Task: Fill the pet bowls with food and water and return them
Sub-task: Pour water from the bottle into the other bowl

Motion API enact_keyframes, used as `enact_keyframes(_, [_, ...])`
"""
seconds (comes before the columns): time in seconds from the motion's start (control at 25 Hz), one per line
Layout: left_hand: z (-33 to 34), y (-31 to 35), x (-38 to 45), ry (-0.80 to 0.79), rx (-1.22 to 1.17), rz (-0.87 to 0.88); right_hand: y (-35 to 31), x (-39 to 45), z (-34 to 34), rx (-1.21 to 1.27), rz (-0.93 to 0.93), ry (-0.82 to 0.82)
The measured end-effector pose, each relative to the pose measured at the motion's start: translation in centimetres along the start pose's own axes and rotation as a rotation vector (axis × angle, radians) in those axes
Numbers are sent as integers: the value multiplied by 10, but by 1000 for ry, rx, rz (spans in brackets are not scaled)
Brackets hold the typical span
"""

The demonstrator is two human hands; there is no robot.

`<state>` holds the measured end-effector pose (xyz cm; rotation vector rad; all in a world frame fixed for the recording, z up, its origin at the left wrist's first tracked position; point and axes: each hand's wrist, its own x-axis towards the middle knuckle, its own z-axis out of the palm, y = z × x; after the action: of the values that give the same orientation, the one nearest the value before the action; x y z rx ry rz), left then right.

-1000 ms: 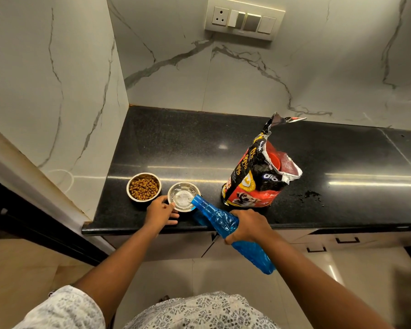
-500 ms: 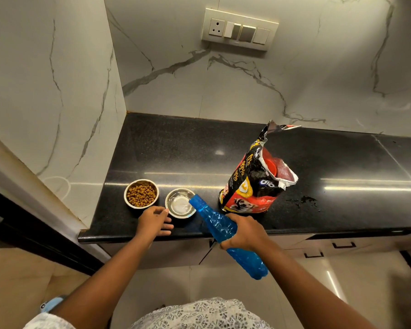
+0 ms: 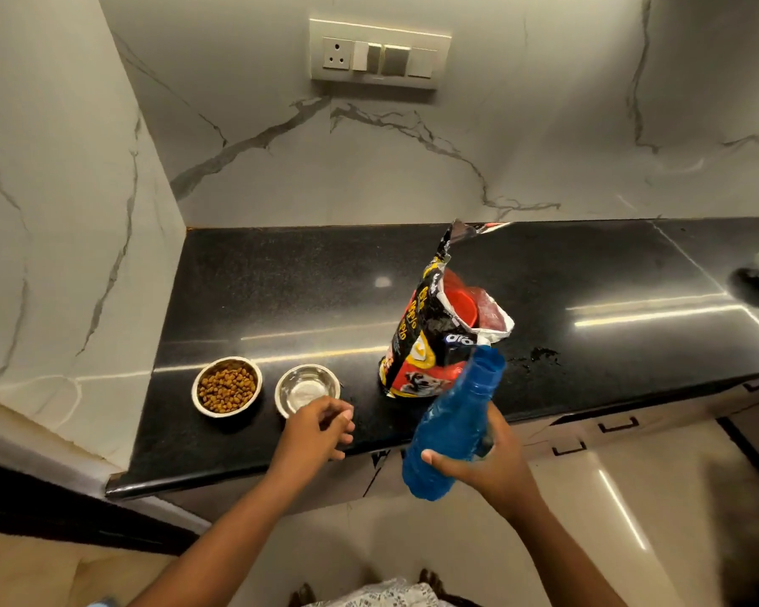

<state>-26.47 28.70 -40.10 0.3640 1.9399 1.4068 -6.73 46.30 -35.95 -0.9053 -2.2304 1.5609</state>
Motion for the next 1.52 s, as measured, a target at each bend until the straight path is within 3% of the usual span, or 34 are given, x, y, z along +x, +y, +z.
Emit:
enact_keyframes(0.2, [60, 42, 10, -192, 44, 69, 7, 4, -59, 136, -5, 191])
enact_keyframes(0.44, [158, 66, 23, -329, 203, 90, 25, 50, -132, 60, -88, 234])
enact_keyframes(0.76, [239, 75, 56, -232, 180, -20, 62, 130, -188, 37, -126, 169])
enact_keyframes(1.08, [248, 58, 43, -85, 110, -111, 91, 168, -194, 56, -92, 86])
enact_keyframes(1.16, [242, 56, 38, -53, 92, -122, 94, 160, -188, 85, -36, 81])
enact_keyframes(1.36, [207, 50, 23, -39, -2, -162, 124, 100, -146, 141, 380, 209])
enact_keyframes(1.52, [158, 28, 1, 67, -131, -190, 125, 73, -112, 264, 570, -52])
